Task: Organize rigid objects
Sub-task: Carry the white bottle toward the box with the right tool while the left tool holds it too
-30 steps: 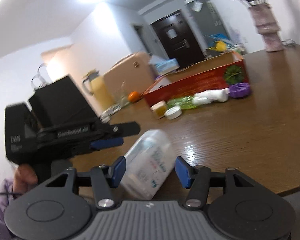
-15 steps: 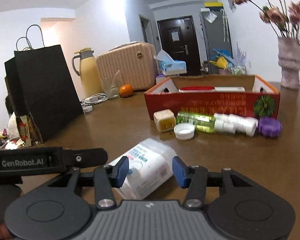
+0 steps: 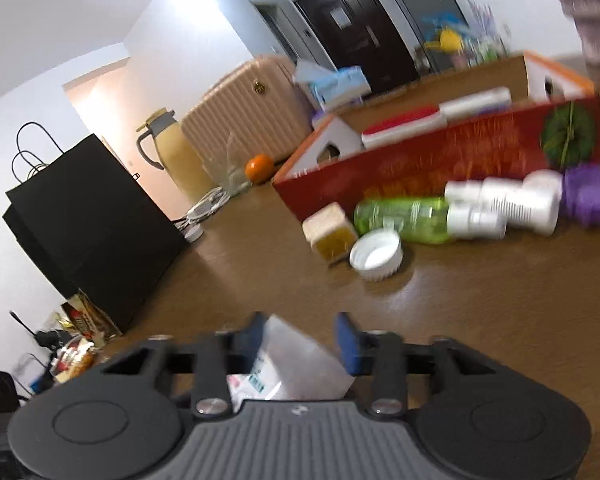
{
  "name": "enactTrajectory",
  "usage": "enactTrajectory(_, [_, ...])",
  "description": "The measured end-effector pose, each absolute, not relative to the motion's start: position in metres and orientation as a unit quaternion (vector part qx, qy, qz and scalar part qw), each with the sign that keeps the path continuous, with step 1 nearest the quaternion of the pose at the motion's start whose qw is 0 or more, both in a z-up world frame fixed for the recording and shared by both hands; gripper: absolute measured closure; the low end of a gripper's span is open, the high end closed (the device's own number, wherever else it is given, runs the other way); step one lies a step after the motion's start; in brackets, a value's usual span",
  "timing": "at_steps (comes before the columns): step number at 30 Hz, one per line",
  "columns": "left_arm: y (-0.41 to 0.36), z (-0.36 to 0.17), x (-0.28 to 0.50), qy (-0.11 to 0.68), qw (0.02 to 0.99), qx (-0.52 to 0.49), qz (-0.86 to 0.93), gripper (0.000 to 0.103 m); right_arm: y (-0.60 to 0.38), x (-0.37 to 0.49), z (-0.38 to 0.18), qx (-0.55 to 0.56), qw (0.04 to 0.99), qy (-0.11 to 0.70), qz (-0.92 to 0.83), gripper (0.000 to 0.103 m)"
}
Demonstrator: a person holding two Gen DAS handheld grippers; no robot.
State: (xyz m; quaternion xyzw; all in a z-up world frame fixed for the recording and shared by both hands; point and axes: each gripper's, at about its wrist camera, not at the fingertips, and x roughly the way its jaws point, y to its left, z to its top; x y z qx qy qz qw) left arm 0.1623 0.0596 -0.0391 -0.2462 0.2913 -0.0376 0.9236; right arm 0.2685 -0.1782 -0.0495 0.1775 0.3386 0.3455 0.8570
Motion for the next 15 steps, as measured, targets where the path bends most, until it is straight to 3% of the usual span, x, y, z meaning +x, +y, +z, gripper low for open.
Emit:
enactTrajectory(3, [0.065, -0.041, 0.170, 0.292, 0.913, -0.276, -0.065, 0.060, -0.191, 0.247, -0.055, 0.202, 0.851, 0.342, 0.345, 0.074])
enactTrajectory(12, [0.032, -0.046, 0.186, 0.307, 0.906, -0.274, -0.104, 0.060, -0.227, 0.188, -0.052, 0.210, 0.877, 0.322, 0.288, 0.073])
enactTrajectory(15, [0.029, -0.042, 0.179, 0.306, 0.912, -0.255, -0.097, 0.050, -0.232, 0.191, -0.056, 0.224, 0.877, 0.321, 0.280, 0.066])
